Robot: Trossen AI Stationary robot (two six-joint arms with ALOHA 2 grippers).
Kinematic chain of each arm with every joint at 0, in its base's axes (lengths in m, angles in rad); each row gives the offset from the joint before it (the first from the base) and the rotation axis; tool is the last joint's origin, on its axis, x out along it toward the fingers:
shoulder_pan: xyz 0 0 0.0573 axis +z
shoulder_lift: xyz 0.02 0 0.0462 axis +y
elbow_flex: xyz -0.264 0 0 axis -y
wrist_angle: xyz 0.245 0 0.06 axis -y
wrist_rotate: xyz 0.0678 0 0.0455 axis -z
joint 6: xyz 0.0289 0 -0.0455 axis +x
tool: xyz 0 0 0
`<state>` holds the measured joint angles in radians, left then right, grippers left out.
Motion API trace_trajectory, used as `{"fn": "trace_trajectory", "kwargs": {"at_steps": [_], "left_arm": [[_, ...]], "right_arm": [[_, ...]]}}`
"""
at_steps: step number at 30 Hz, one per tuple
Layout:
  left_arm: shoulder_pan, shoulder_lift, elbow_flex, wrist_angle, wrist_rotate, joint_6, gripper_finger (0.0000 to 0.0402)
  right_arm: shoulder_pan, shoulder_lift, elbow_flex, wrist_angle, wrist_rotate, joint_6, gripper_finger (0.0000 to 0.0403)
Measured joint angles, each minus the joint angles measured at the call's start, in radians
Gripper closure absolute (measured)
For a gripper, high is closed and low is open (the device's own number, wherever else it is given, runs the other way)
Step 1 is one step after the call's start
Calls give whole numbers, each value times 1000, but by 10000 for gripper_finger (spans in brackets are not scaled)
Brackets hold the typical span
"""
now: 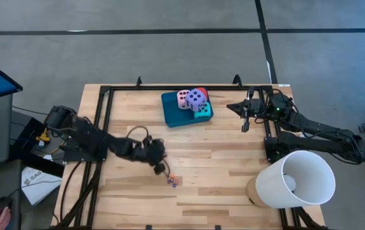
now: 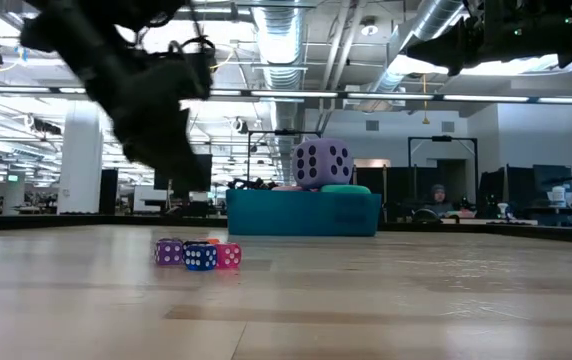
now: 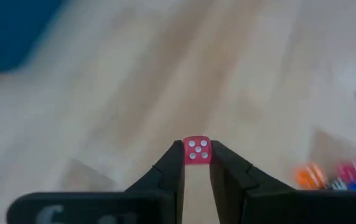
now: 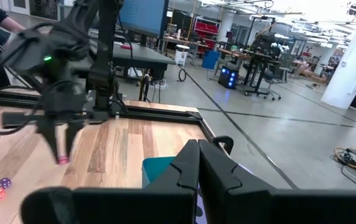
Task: Pick & Place Dice
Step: Put the left small red dice into the blue bin
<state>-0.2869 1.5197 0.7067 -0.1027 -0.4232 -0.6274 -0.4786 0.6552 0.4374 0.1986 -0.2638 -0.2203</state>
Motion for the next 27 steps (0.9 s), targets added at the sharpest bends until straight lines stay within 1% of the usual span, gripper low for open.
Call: {"fn": "trace_trajectory", "kwargs": {"at_steps": [3,6,11,19,24,27], "left_arm": [[75,-49,0,-7,-9,4,356],[148,-94,0,-5,-15,47,356],[263,-154,0,14,-61,77,354],[423,-152,0,139,-64,80,353],[494,-152,0,235,-63,149,353],[525,-152,0,261,-63,152,353]], "right_arm": [[0,0,0,0,0,0,403],[0,0,0,0,0,0,403],[0,0,0,0,0,0,403],[0,0,0,5,0,0,403],[0,0,0,5,0,0,403],[0,0,0,5,0,0,403]]}}
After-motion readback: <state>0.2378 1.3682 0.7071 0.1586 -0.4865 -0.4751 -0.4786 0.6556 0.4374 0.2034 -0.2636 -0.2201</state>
